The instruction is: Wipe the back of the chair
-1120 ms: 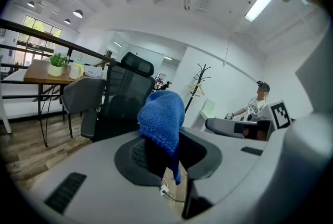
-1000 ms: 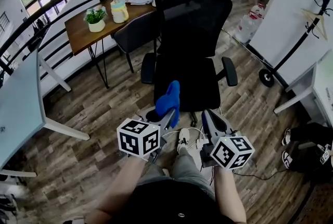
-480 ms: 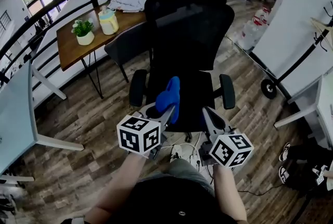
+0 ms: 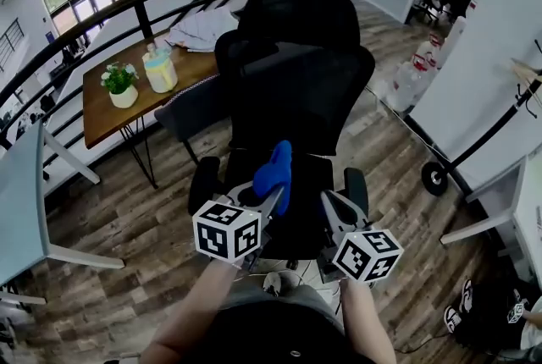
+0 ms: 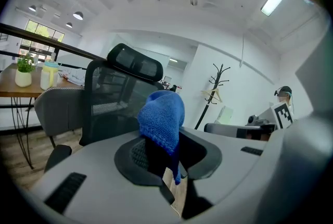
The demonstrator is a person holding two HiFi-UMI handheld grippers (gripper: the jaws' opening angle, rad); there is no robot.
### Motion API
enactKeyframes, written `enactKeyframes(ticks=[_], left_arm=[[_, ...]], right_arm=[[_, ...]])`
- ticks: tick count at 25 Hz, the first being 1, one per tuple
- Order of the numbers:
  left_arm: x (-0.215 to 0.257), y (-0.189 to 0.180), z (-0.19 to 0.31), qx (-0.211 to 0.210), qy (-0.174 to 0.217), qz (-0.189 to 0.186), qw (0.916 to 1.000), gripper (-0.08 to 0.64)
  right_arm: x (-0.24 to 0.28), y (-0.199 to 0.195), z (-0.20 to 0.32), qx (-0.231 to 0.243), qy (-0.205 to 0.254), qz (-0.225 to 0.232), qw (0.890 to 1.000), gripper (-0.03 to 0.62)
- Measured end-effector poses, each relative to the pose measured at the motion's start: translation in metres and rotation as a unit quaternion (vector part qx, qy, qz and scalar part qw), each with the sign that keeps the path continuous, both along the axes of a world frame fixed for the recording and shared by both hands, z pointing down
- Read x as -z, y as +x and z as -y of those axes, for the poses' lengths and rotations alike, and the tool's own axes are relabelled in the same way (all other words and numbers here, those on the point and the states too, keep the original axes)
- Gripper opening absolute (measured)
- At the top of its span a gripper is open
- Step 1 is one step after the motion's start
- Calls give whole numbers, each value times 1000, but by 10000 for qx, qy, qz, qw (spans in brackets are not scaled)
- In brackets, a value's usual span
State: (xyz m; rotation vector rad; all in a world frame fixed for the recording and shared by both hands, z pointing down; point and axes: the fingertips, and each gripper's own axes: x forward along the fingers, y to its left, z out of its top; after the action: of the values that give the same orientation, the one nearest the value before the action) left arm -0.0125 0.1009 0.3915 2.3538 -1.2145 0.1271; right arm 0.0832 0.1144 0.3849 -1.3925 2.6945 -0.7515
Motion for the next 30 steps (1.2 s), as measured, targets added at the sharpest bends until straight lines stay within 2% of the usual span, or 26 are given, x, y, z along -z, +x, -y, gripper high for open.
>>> enactKeyframes(ticks=[10, 16, 20, 26, 30], left_arm=[[2, 12, 48, -193, 2, 265, 9995, 86], [23, 17, 88, -213, 259, 205, 9992, 86], [45, 24, 117, -422, 493, 125, 9978, 86], [76, 27, 172, -613, 845, 115, 9945, 86], [98, 40, 212, -886, 1050, 101, 9905, 86]], right_arm=[[3, 9, 45, 43, -39, 38, 10000, 29], [15, 5, 78, 74, 171, -7, 9998, 29], [33, 1, 110, 23, 417, -4, 9991, 29], [66, -2, 164, -215, 811, 0, 9965, 29], [84, 6, 202, -462, 1026, -80, 9936, 29]])
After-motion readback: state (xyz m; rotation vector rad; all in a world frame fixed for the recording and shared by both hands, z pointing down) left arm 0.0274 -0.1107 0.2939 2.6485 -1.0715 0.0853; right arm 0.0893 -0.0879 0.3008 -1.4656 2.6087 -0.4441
